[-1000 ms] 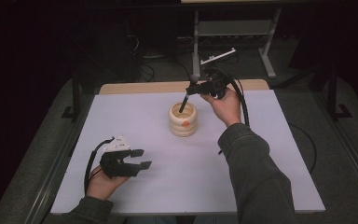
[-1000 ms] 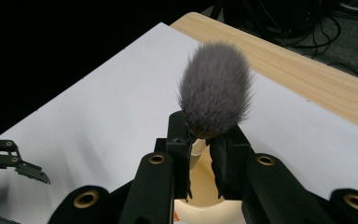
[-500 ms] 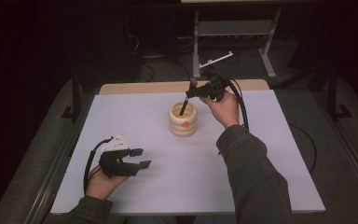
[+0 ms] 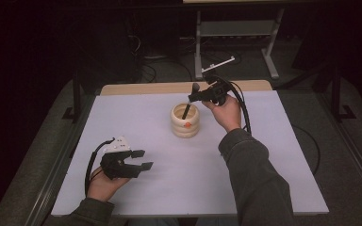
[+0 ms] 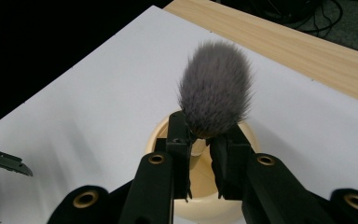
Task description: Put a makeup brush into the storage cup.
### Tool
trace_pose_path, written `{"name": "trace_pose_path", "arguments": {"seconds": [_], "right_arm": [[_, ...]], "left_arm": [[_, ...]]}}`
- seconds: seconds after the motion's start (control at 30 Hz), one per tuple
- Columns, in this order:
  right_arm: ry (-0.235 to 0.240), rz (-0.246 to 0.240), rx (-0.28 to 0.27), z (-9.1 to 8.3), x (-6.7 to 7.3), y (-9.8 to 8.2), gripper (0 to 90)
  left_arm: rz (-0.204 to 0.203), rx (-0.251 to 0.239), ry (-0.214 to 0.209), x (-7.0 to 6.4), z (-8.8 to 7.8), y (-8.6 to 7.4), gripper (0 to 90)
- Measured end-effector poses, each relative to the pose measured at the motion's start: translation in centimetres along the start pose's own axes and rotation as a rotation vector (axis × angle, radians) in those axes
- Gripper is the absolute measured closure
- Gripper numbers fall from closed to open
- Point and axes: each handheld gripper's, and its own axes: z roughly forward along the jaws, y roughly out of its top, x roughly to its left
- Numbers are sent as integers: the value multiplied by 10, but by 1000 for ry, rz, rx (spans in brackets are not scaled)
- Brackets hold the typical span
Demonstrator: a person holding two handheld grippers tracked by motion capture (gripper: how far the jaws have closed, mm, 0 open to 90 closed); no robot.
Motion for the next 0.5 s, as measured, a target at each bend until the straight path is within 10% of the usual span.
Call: {"name": "trace_pose_path", "arguments": {"seconds": [0.5], "right_arm": [[12,22,11,10,-5,-13,766]], "left_arm": [[1,3,-1,0,0,0,415]]}}
